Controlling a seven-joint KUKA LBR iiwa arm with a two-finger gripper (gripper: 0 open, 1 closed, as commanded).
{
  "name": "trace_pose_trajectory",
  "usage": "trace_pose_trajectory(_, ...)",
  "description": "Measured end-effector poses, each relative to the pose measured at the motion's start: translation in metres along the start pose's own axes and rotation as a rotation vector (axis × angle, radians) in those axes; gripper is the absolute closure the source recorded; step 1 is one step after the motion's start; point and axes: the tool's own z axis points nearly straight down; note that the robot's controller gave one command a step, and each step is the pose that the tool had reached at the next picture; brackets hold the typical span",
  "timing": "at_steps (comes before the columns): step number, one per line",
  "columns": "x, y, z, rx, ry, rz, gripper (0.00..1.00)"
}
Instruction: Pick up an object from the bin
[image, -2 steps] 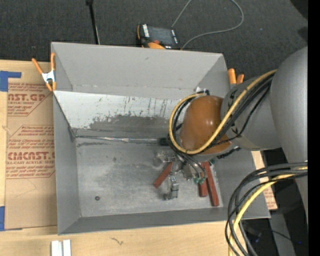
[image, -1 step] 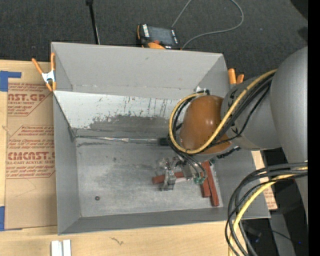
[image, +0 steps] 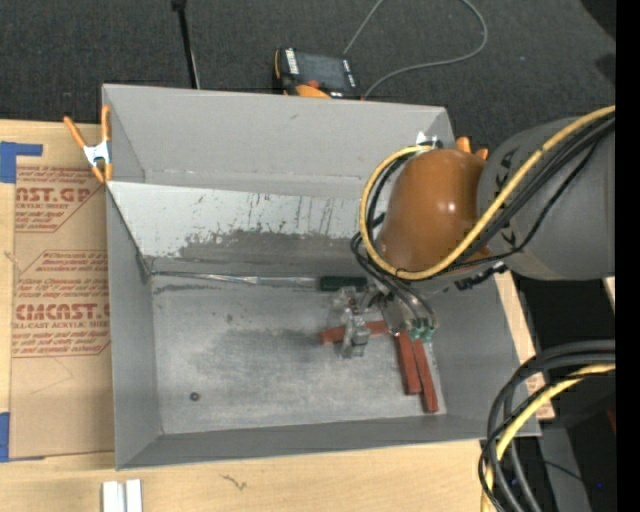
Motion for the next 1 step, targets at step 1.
trace_pose_trajectory(1,-0.0009,0.0005,-0.0135,-0.001,0.005,0.0,1.0)
